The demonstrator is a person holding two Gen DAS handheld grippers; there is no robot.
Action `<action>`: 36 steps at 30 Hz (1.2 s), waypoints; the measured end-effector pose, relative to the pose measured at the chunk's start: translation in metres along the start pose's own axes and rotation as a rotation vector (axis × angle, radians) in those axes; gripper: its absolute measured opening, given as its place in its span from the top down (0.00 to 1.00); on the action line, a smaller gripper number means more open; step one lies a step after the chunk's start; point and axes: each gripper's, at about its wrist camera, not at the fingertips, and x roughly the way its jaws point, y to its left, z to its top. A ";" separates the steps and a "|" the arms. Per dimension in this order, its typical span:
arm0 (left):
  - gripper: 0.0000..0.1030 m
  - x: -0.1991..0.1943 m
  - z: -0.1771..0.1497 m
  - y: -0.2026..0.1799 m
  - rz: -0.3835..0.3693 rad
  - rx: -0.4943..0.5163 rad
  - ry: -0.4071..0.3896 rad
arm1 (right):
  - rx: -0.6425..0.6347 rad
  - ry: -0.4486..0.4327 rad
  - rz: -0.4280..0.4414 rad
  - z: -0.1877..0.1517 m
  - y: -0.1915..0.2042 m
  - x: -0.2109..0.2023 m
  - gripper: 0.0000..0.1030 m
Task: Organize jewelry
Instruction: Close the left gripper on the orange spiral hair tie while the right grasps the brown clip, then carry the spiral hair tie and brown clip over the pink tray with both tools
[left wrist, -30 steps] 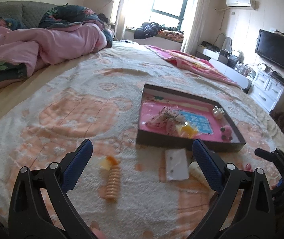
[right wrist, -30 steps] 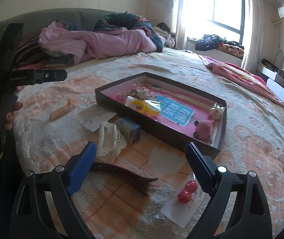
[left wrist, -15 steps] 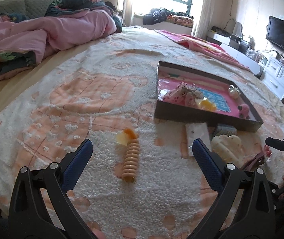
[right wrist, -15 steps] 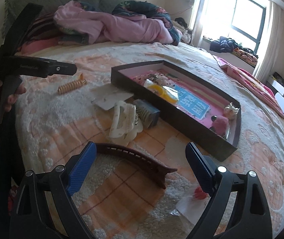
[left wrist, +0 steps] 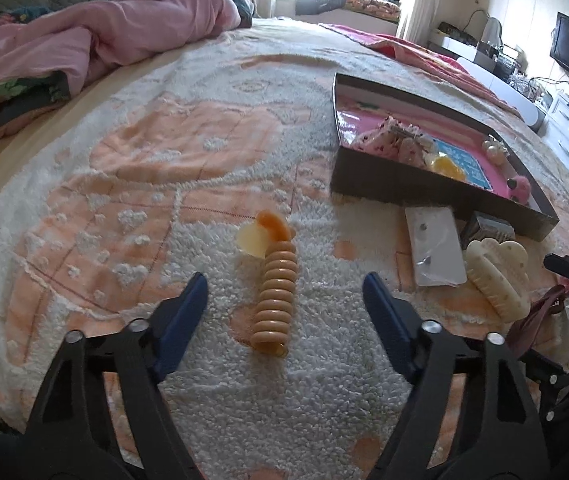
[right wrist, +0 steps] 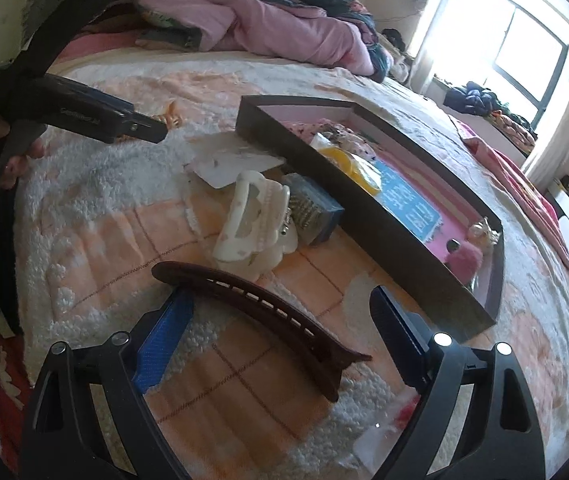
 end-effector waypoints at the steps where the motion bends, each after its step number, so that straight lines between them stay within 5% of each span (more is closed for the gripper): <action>1: 0.39 0.001 0.000 0.000 0.002 -0.002 0.004 | -0.004 0.001 0.011 0.000 0.001 0.001 0.21; 6: 0.53 0.001 -0.001 0.005 -0.021 -0.041 0.014 | -0.025 0.005 0.029 -0.001 0.006 0.001 0.29; 9: 0.63 0.003 -0.001 0.004 -0.019 -0.037 0.025 | -0.011 0.007 0.082 -0.002 0.008 0.000 0.48; 12: 0.83 0.003 -0.002 0.002 -0.056 -0.043 0.041 | -0.030 -0.004 0.075 -0.004 0.013 -0.004 0.54; 16: 0.89 0.002 -0.003 -0.002 -0.064 -0.028 0.049 | -0.032 -0.014 0.118 -0.006 0.018 -0.010 0.86; 36: 0.89 -0.042 0.009 -0.048 -0.154 0.051 -0.101 | 0.120 -0.122 0.199 0.000 -0.005 -0.043 0.88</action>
